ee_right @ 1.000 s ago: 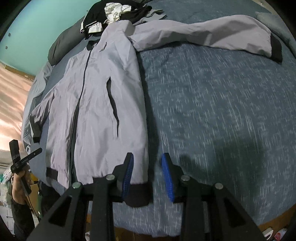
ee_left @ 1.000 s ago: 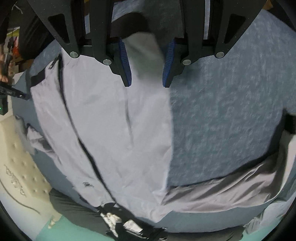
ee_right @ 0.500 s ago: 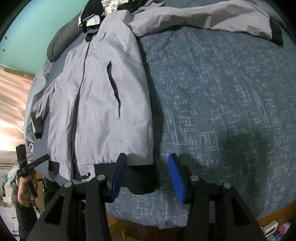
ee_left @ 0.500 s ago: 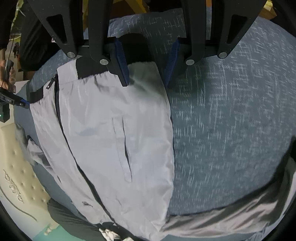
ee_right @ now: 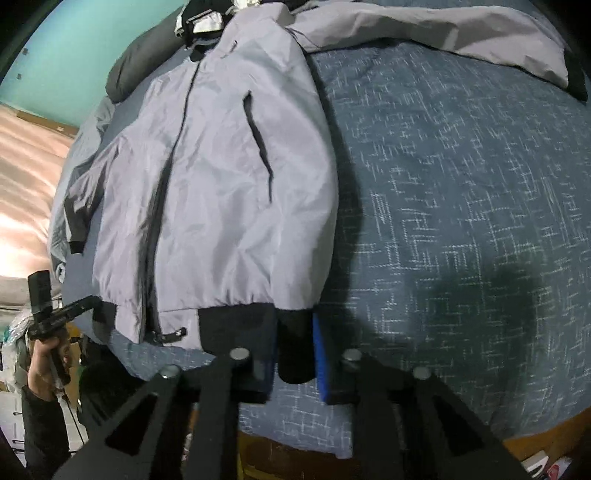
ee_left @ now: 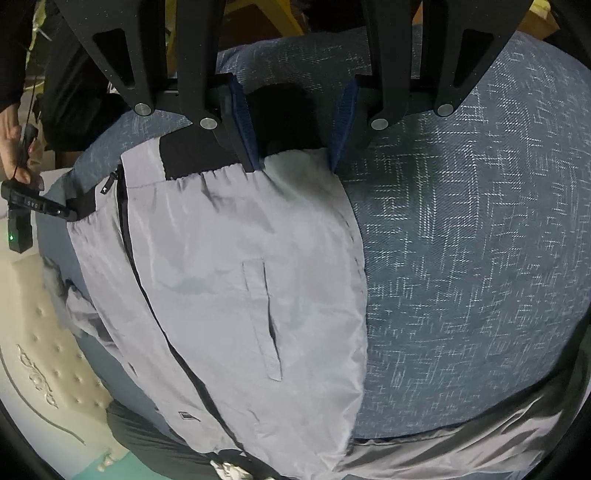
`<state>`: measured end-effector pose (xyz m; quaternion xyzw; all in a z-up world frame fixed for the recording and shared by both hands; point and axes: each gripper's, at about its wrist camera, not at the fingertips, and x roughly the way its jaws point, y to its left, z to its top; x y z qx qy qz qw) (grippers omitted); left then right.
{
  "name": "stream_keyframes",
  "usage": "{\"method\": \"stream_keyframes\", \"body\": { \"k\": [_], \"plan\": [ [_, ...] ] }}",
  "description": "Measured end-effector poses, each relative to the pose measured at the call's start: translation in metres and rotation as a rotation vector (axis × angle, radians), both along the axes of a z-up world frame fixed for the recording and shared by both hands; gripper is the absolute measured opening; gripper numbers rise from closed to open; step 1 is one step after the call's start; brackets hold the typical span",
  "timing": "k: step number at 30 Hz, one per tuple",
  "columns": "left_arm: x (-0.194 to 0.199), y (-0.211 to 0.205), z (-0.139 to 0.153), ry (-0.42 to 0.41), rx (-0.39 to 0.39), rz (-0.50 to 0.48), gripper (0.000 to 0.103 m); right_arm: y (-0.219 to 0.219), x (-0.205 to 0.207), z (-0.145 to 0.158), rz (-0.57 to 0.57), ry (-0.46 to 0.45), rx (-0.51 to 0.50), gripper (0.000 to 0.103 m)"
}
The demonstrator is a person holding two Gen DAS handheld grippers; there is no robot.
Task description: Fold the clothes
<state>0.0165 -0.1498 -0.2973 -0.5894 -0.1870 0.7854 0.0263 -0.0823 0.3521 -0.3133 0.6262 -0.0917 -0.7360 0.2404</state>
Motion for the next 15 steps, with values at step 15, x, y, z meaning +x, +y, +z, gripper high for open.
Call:
{"method": "stream_keyframes", "body": {
  "k": [15],
  "plan": [
    [0.011,0.022,0.042,0.062,-0.095,-0.089,0.015,-0.010,0.022,0.028,0.058,-0.002,0.012,0.006]
  ]
}}
